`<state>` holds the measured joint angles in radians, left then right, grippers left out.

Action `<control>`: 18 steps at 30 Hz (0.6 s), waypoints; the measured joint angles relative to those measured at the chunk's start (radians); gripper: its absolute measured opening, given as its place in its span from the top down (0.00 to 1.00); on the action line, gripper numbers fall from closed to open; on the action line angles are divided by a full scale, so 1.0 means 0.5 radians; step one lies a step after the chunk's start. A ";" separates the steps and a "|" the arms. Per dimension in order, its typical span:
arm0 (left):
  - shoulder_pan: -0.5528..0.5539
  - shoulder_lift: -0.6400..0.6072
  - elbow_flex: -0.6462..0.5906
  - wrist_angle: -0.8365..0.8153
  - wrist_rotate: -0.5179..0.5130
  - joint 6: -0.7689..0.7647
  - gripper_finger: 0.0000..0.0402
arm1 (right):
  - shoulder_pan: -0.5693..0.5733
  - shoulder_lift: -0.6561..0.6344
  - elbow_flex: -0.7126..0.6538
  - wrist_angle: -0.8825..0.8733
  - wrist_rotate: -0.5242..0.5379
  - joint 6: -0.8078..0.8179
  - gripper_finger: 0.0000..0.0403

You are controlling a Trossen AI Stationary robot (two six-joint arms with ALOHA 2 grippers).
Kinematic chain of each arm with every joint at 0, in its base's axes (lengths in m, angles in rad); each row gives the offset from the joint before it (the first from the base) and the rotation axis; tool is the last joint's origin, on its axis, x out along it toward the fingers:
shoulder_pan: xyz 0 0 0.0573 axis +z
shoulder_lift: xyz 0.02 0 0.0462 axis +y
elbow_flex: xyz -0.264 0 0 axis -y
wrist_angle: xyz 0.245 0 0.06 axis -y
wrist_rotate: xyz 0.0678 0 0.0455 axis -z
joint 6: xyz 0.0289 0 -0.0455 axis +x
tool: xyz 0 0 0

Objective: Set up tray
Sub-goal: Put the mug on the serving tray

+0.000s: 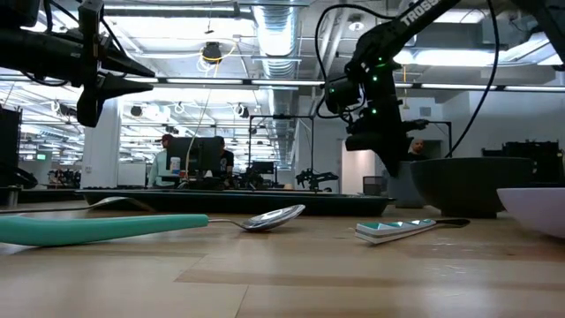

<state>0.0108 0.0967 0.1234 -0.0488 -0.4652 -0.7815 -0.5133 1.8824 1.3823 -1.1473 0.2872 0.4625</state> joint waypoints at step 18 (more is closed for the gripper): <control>0.000 0.000 0.000 -0.015 -0.014 0.002 0.77 | 0.091 -0.026 0.761 0.157 -0.269 0.058 0.99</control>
<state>0.0107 0.0967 0.1234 -0.0563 -0.4724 -0.7805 -0.4679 1.8694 1.7626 -1.0687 0.1528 0.4915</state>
